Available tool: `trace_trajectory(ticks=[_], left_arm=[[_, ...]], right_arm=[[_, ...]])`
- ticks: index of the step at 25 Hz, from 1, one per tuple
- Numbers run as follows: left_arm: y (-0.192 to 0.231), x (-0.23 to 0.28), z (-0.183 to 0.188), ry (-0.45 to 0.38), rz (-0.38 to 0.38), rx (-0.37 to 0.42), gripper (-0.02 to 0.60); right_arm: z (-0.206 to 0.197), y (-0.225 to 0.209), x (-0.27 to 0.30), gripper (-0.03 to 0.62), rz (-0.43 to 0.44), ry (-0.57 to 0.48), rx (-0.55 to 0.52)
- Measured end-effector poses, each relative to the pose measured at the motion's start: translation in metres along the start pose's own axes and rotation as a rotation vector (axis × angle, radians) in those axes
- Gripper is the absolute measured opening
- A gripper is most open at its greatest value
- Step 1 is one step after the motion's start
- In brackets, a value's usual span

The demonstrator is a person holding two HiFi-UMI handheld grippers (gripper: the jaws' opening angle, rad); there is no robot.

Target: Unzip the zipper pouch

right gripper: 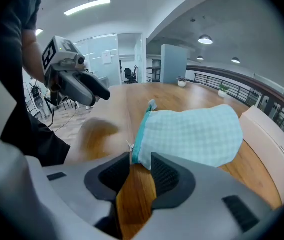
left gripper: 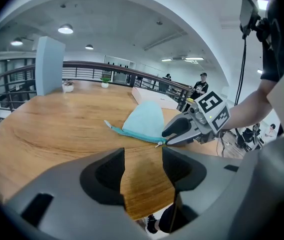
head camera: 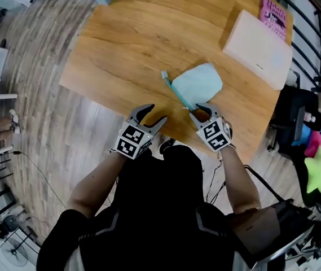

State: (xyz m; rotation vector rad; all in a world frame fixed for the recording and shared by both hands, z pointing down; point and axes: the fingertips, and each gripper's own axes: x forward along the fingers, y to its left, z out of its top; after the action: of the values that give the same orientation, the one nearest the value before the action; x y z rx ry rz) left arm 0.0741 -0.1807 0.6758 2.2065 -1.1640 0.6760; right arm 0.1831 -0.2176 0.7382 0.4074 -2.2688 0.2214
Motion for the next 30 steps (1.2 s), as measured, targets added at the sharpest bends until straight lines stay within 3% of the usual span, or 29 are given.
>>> trace_trajectory(ticks=[6, 12, 18, 30], left_arm=[[0.002, -0.005, 0.003, 0.005, -0.006, 0.003, 0.249], [-0.003, -0.013, 0.026, -0.029, -0.045, 0.042, 0.238], [-0.012, -0.018, 0.066, -0.053, -0.144, 0.131, 0.236], [-0.034, -0.035, 0.129, -0.13, -0.392, 0.324, 0.221]], right_arm=[[-0.002, 0.001, 0.002, 0.072, 0.003, 0.007, 0.032], [0.015, 0.005, -0.006, 0.057, 0.021, -0.035, 0.167], [0.06, -0.002, -0.038, 0.055, -0.022, -0.091, 0.214], [0.14, -0.003, -0.114, 0.054, -0.193, -0.218, 0.277]])
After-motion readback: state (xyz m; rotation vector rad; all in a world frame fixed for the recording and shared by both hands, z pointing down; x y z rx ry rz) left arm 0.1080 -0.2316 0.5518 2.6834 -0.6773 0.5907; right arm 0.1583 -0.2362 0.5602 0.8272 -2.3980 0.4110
